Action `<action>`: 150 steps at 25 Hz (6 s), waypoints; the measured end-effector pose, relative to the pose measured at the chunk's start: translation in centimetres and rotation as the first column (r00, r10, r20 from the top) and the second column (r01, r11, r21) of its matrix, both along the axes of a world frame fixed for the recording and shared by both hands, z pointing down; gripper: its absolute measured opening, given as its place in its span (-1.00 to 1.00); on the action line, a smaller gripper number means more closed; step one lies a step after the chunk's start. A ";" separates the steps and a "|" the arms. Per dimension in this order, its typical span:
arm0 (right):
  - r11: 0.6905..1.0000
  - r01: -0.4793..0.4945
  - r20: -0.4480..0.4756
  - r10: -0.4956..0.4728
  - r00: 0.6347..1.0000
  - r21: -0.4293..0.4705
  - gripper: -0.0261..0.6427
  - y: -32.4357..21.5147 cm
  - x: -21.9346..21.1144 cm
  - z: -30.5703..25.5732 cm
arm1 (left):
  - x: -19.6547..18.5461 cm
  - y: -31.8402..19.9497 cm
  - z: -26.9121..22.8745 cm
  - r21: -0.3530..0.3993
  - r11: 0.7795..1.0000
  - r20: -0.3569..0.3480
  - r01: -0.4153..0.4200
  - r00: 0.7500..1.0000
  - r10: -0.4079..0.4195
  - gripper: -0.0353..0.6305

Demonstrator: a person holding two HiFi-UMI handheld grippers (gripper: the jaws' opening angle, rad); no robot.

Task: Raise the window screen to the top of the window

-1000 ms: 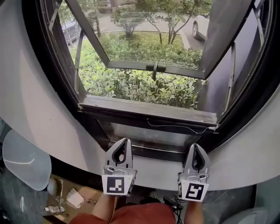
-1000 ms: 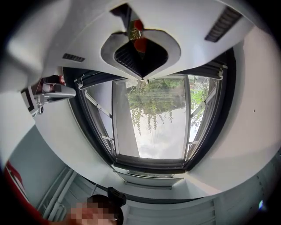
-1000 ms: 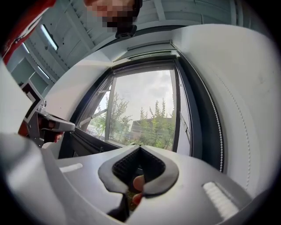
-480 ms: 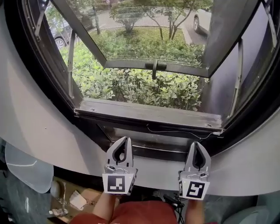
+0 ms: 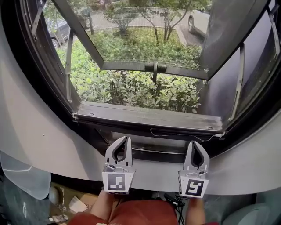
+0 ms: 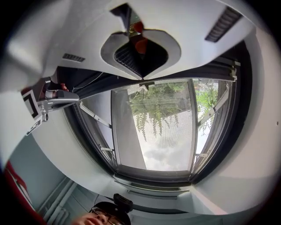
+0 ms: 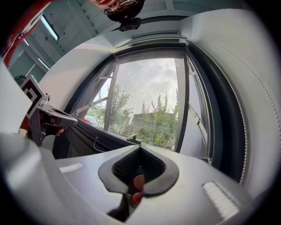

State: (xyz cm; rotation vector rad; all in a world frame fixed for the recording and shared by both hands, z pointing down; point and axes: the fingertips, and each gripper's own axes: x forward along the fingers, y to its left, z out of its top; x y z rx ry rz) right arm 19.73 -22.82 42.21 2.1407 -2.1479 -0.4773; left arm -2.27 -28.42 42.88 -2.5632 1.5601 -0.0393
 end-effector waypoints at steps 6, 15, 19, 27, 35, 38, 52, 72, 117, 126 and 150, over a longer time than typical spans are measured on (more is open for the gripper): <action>1.000 0.012 -0.109 -0.013 0.994 -0.010 -0.89 -1.1 -0.8 -0.3 | -0.3 -0.8 0.5 0.027 0.999 0.103 -0.018 0.995 0.015 -0.88; 0.980 0.006 -0.431 -0.094 0.898 -0.201 -0.68 -2.6 -2.4 2.4 | 1.1 -1.6 2.3 0.112 0.985 0.469 -0.133 0.881 0.065 -0.68; 0.977 -0.003 -0.562 -0.120 0.818 -0.214 -0.63 -3.0 -2.8 3.0 | 0.9 -2.2 2.5 0.126 0.979 0.583 -0.163 0.810 0.060 -0.60; 0.970 -0.075 -0.741 -0.126 0.659 -0.232 -0.59 -4.2 -2.1 3.8 | 0.8 -3.6 3.0 0.146 0.967 0.764 -0.209 0.644 0.024 -0.50; 0.952 -0.026 -0.743 -0.221 0.632 -0.305 -0.59 -4.4 -2.2 4.0 | 0.8 -4.3 4.0 0.103 0.960 0.854 -0.260 0.519 0.049 -0.48; 0.941 -0.002 -0.725 -0.261 0.638 -0.340 -0.60 -4.4 -2.3 4.0 | 1.0 -4.5 4.6 0.080 0.960 0.879 -0.269 0.473 0.059 -0.48; 0.878 0.102 -0.597 -0.399 0.696 -0.468 -0.67 -4.5 -2.3 4.1 | 1.2 -4.6 4.4 0.048 0.953 0.878 -0.298 0.468 0.102 -0.46; 0.920 0.096 -0.675 -0.347 0.651 -0.381 -0.73 -4.4 -2.5 1.7 | 1.0 -4.4 1.5 0.067 0.951 0.874 -0.300 0.477 0.089 -0.62; 0.956 -0.291 -0.942 0.113 0.316 0.017 -0.80 -6.6 -2.1 -8.5 | 1.6 -5.9 -9.7 0.445 0.877 0.869 -0.180 0.324 -0.374 -0.76; 0.951 -0.288 -0.939 0.196 0.283 0.111 -0.80 -6.5 -2.0 -14.7 | 1.7 -5.7 -15.8 0.533 0.828 0.823 -0.172 0.333 -0.461 -0.76; 0.921 -0.272 -0.911 0.343 0.230 0.278 -0.78 -6.4 -2.1 -24.5 | 1.5 -5.6 -25.7 0.666 0.731 0.725 -0.146 0.360 -0.588 -0.75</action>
